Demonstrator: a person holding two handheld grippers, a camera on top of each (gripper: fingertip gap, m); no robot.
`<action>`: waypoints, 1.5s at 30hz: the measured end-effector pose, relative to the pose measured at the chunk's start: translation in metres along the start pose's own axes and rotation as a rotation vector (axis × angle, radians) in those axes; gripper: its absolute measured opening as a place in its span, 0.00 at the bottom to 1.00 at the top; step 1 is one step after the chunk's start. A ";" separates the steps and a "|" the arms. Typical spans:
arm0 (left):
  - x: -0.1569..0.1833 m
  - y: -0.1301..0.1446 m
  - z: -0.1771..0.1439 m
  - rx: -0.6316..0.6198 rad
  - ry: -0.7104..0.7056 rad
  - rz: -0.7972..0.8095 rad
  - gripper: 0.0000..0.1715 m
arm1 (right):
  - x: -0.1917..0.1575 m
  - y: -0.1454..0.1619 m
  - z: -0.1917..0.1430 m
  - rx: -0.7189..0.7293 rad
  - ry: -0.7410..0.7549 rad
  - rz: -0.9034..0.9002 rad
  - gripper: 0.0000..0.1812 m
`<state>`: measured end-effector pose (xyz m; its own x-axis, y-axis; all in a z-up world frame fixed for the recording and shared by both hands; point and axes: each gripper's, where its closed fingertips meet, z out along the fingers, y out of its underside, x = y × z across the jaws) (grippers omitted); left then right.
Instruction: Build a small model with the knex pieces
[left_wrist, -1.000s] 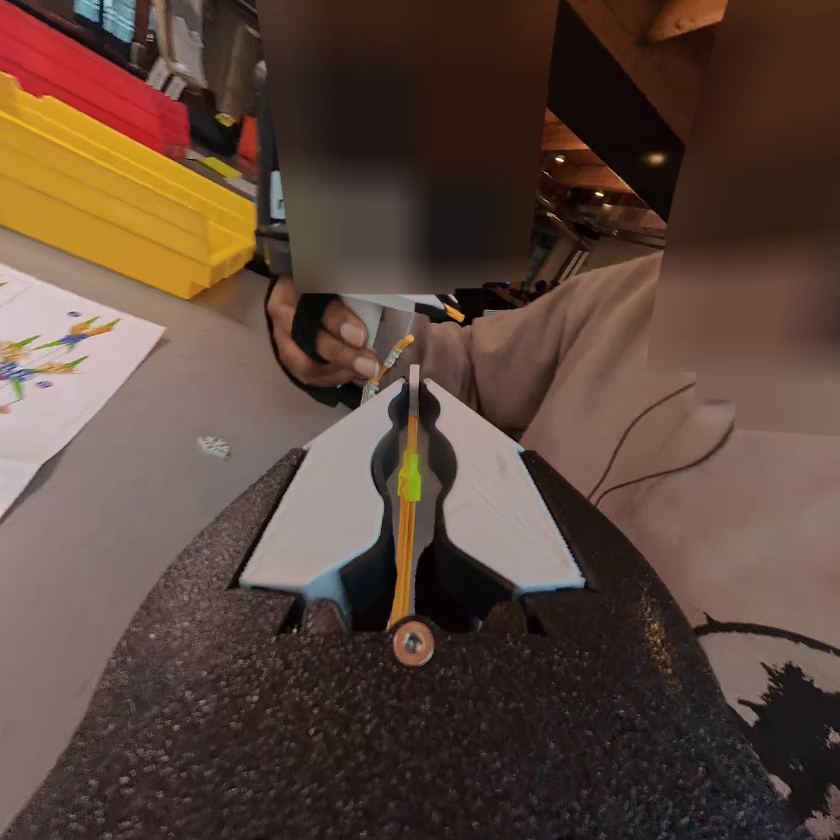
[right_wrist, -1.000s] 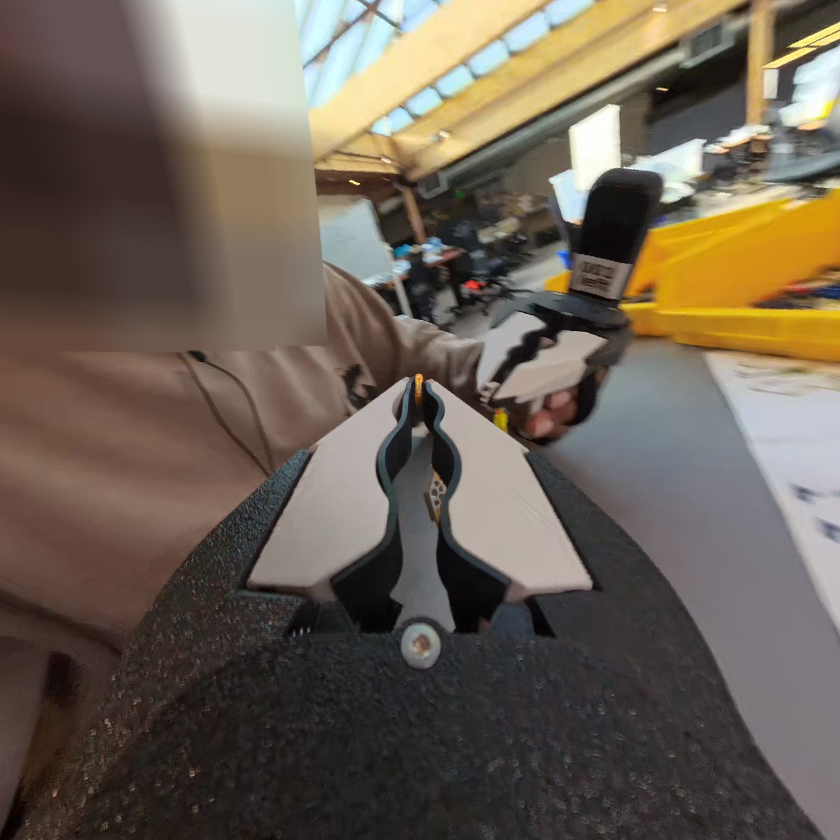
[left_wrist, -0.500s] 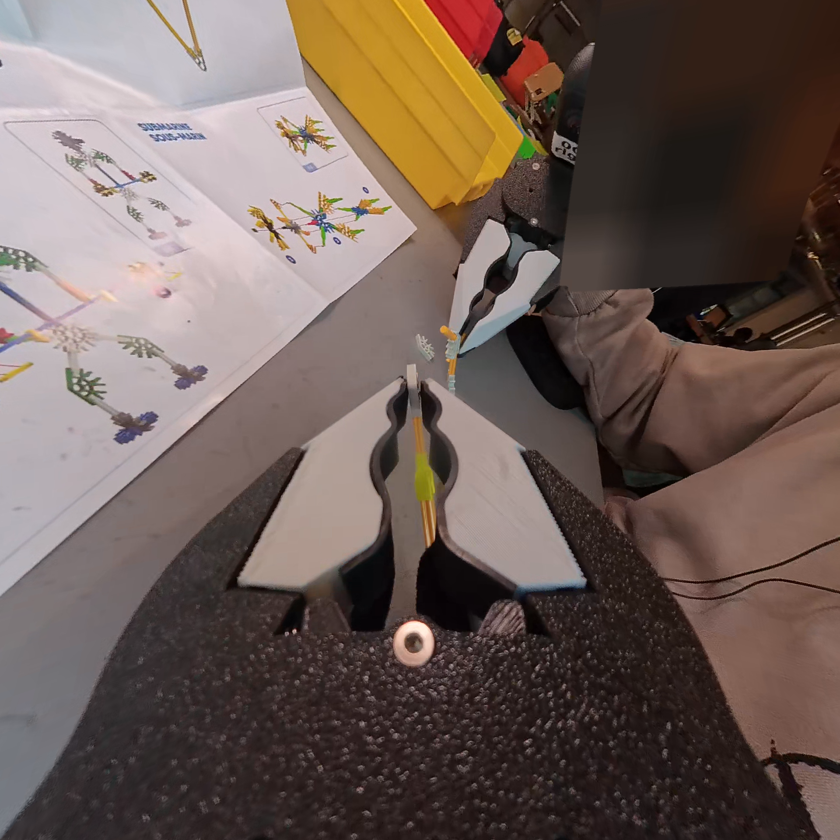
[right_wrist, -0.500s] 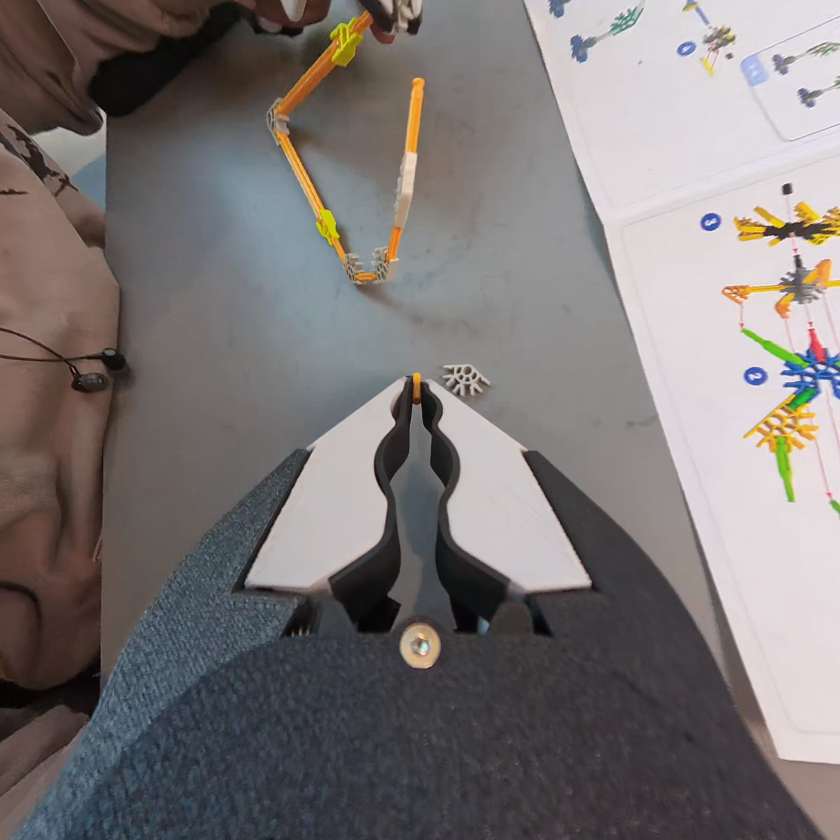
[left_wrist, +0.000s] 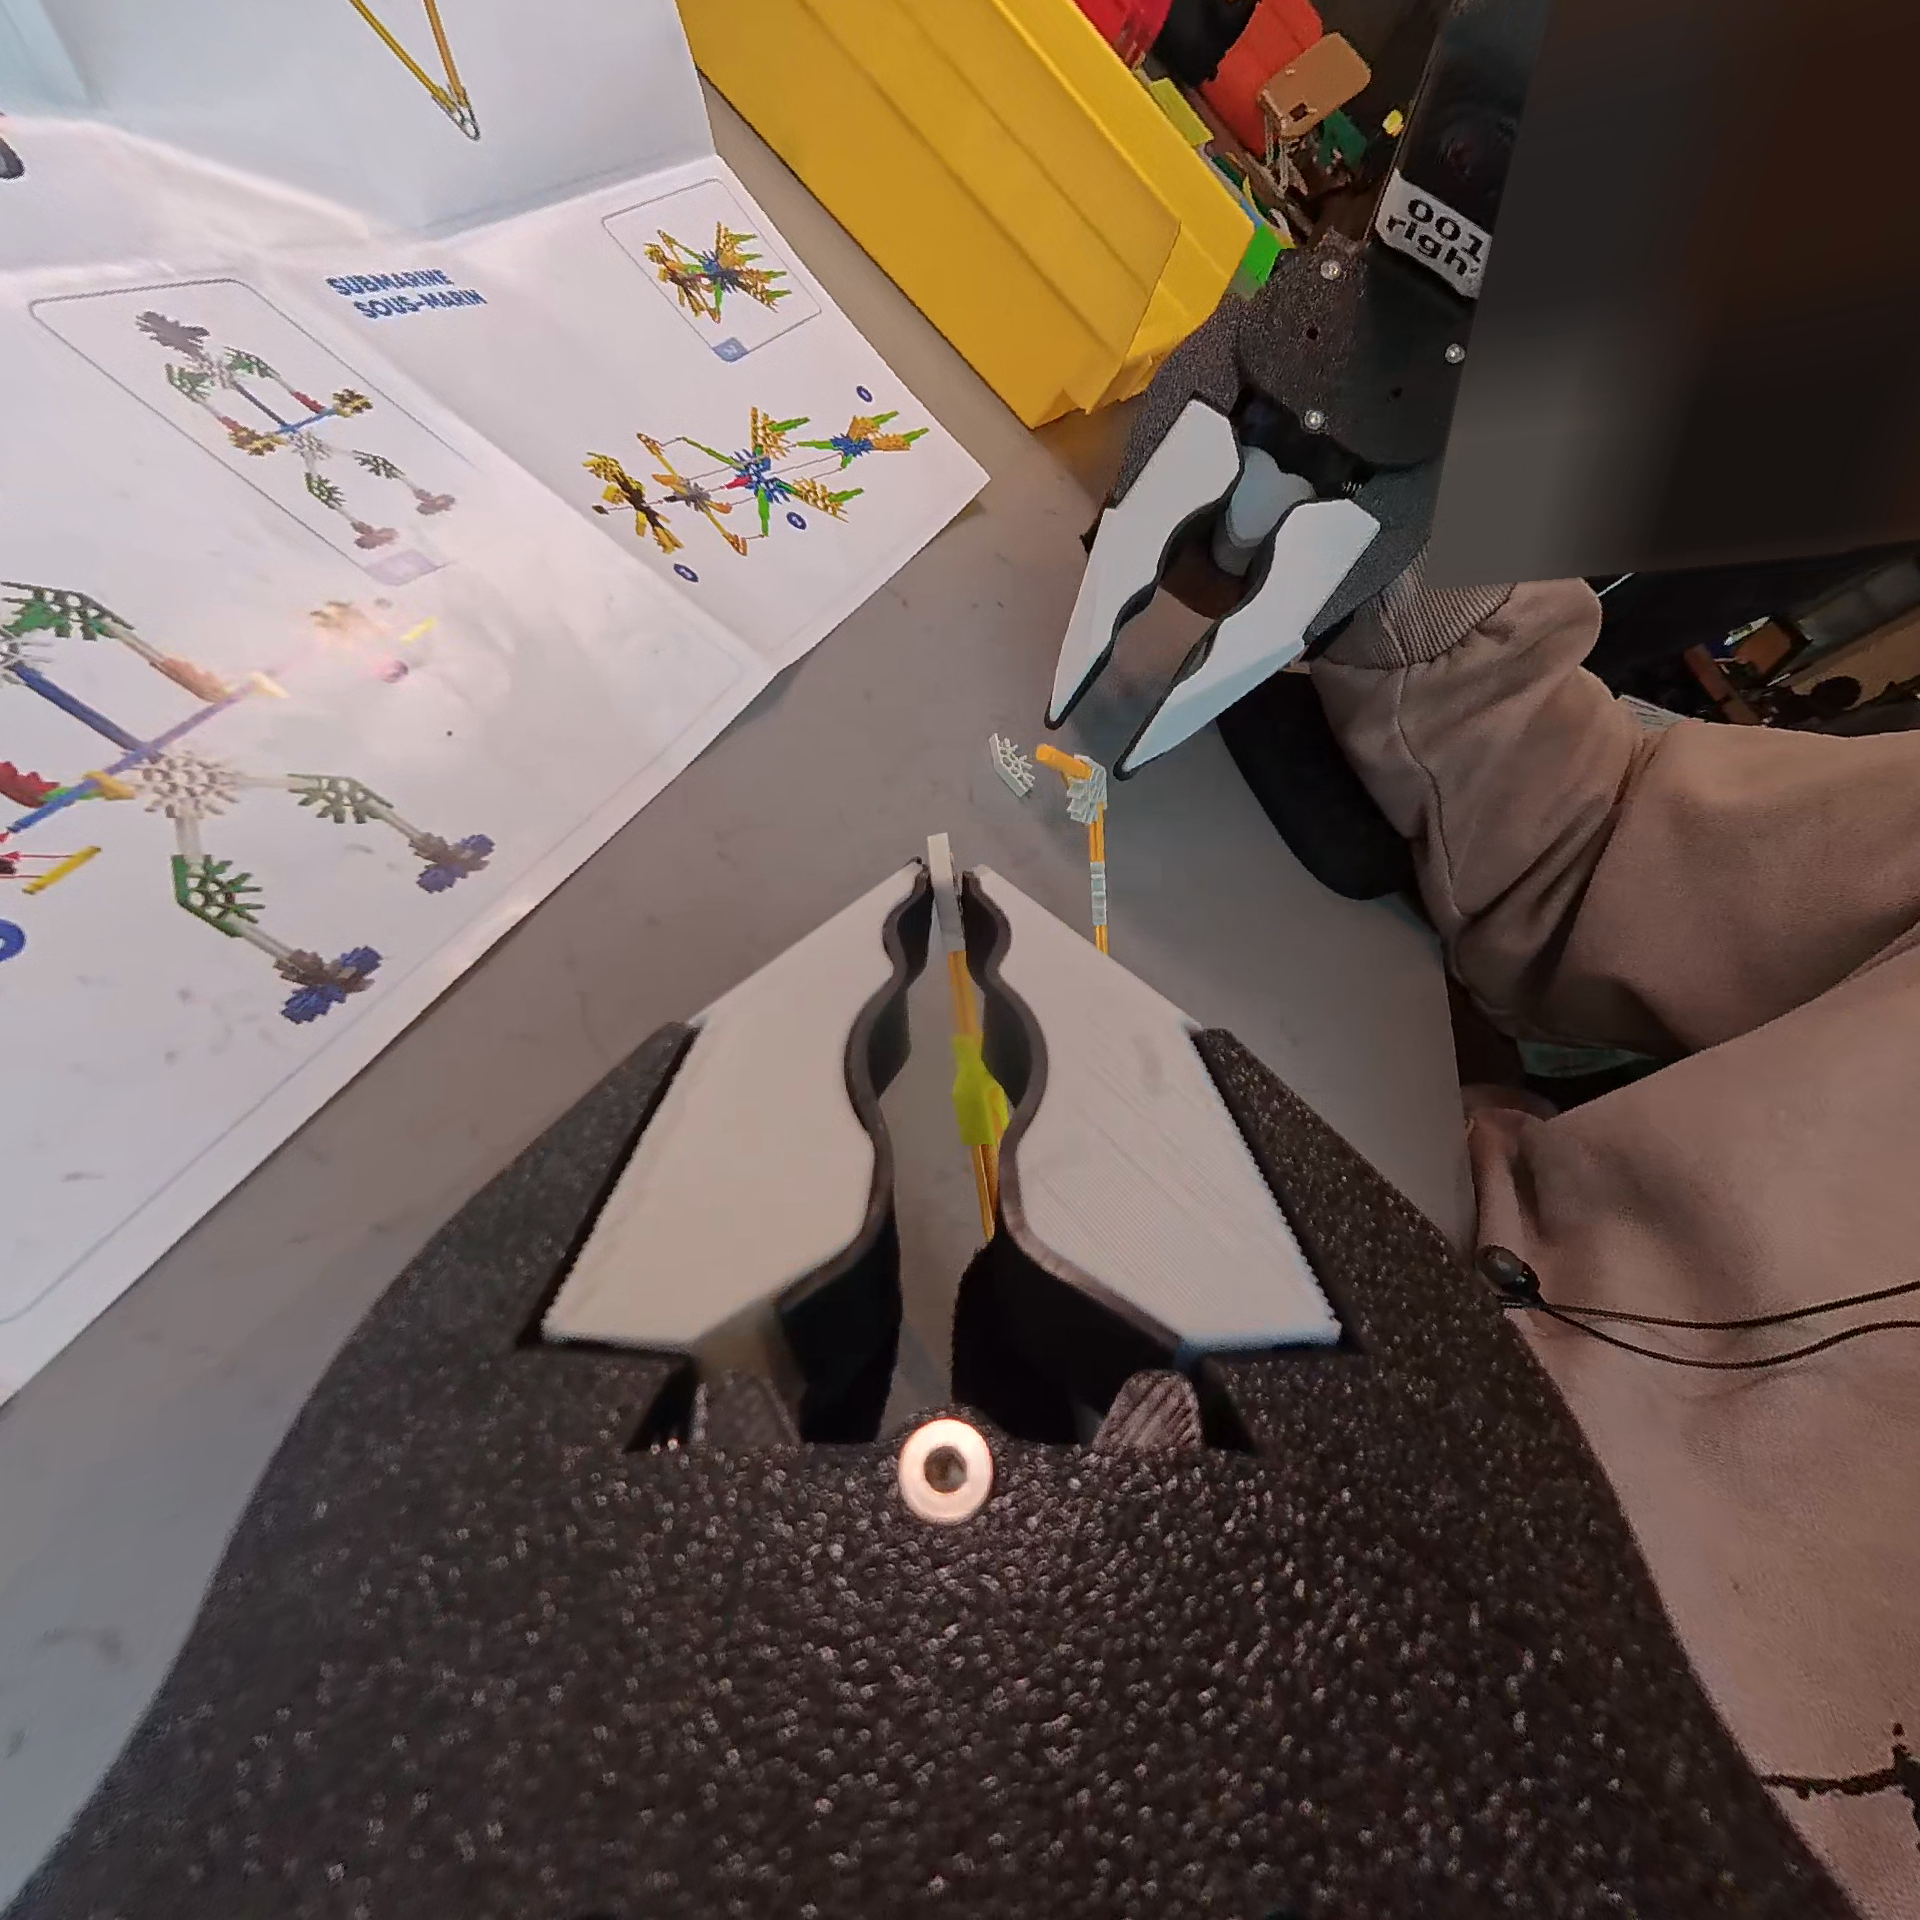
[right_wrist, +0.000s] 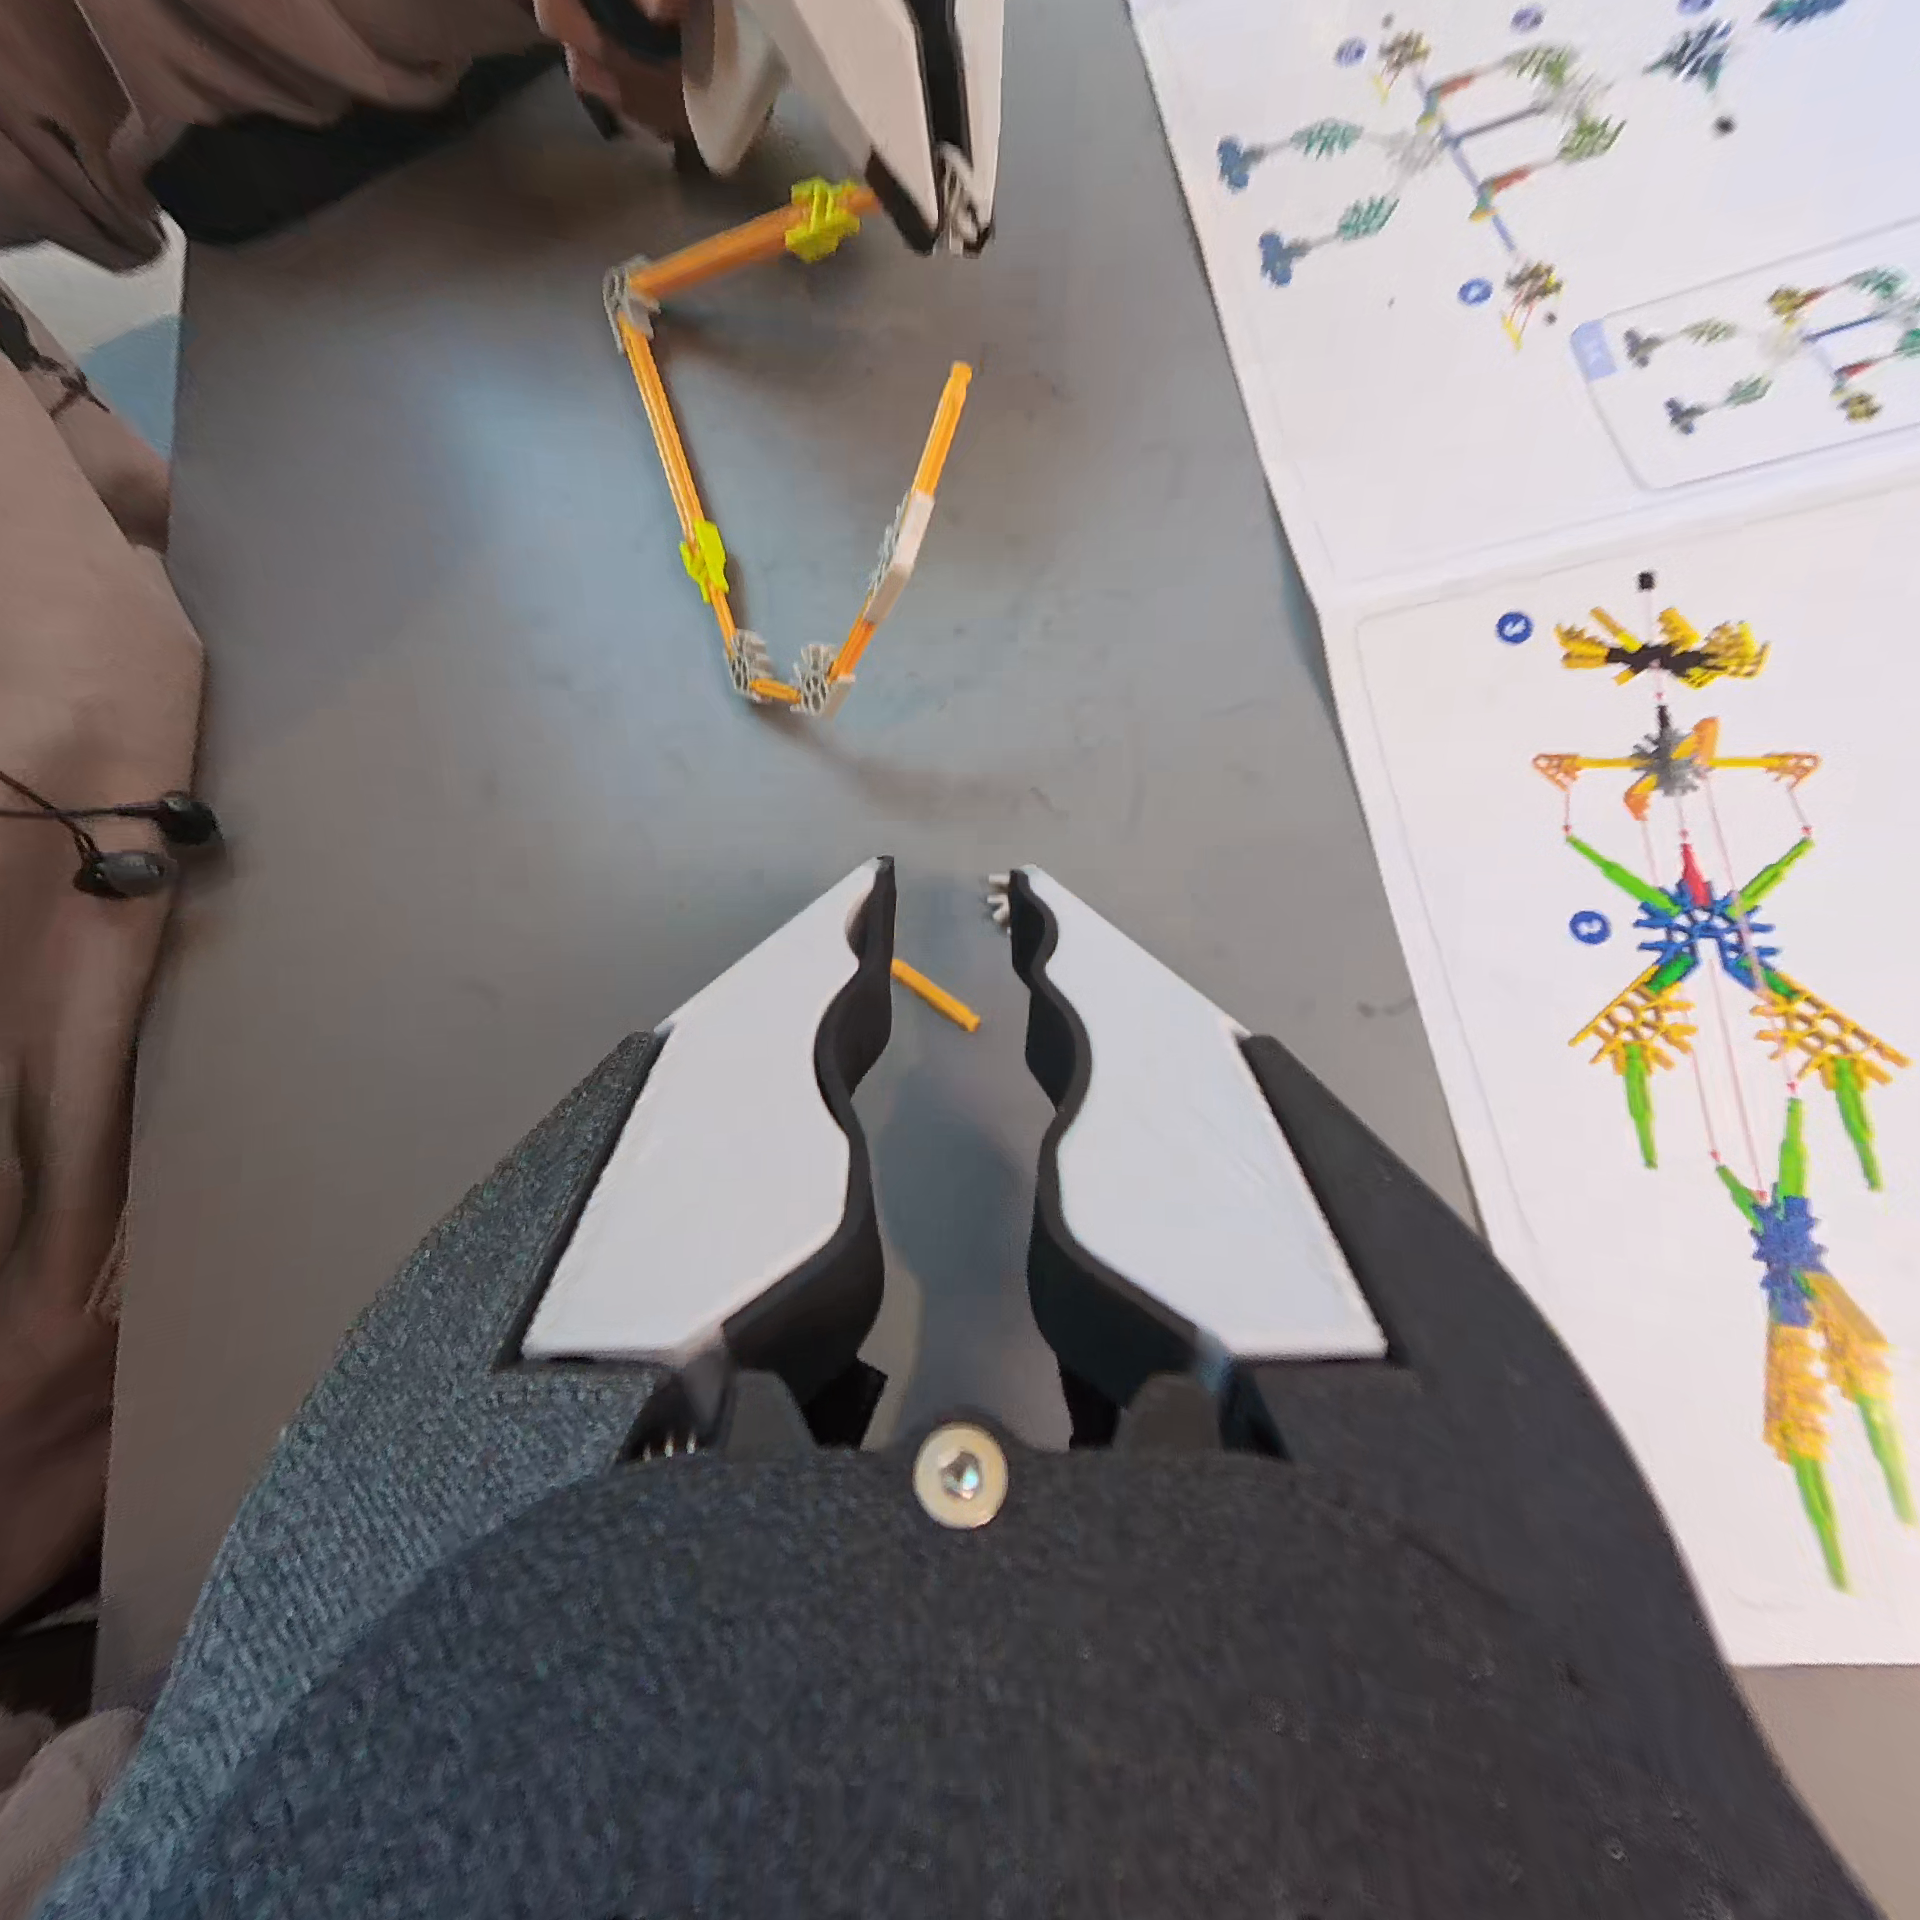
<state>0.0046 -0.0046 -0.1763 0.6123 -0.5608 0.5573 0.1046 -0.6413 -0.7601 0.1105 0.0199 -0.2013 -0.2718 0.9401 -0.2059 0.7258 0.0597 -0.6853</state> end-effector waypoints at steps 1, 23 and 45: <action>0.001 0.000 0.000 -0.001 0.004 0.005 0.03 | 0.000 -0.008 -0.002 0.045 -0.002 0.004 0.12; -0.002 0.007 0.005 -0.045 -0.034 0.033 0.05 | 0.013 0.014 0.018 -0.138 0.155 -0.146 0.10; 0.046 -0.005 0.010 0.057 0.312 -0.251 0.12 | -0.032 -0.090 0.024 0.327 0.372 -0.583 0.10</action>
<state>0.0404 -0.0221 -0.1502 0.2953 -0.5282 0.7961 0.2695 -0.7534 -0.5998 0.0384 -0.0241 -0.1499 -0.2803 0.8417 0.4615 0.2909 0.5327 -0.7947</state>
